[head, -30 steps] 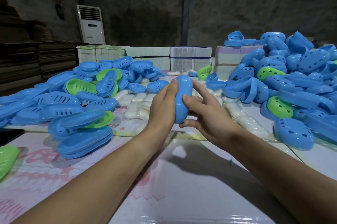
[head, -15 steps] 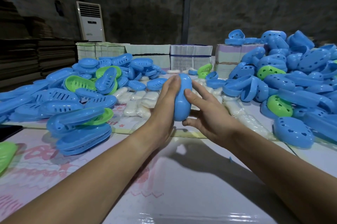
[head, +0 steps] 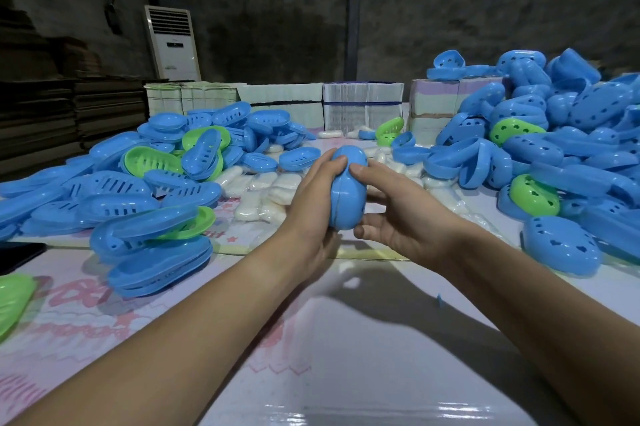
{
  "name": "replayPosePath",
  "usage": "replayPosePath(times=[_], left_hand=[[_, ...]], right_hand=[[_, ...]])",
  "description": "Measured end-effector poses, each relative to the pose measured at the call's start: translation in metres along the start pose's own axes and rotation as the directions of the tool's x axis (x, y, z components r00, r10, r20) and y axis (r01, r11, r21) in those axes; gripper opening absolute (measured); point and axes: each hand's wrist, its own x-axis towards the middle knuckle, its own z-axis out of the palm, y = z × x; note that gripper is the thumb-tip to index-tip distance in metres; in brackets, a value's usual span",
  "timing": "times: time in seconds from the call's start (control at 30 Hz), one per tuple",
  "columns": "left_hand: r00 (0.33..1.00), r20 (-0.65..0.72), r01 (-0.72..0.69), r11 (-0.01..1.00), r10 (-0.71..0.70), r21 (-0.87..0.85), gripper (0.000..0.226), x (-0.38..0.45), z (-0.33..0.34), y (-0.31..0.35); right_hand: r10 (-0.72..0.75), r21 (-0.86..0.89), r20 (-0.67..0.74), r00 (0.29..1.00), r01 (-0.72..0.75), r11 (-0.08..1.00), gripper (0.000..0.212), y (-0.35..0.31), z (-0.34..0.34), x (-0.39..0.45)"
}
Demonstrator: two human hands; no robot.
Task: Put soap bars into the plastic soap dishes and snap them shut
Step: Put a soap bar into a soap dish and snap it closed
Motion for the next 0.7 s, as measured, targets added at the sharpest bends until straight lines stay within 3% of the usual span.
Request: replayPosePath(times=[0.4, 0.7], left_hand=[[0.994, -0.020, -0.101, 0.988, 0.104, 0.114, 0.026, 0.003, -0.004, -0.006], [0.992, 0.098, -0.101, 0.954, 0.076, 0.283, 0.051, 0.005, -0.008, -0.003]], right_hand=[[0.010, 0.022, -0.028, 1.000, -0.009, 1.000, 0.047, 0.000, 0.011, 0.002], [-0.086, -0.085, -0.032, 0.996, 0.083, 0.993, 0.048, 0.005, 0.002, 0.002]])
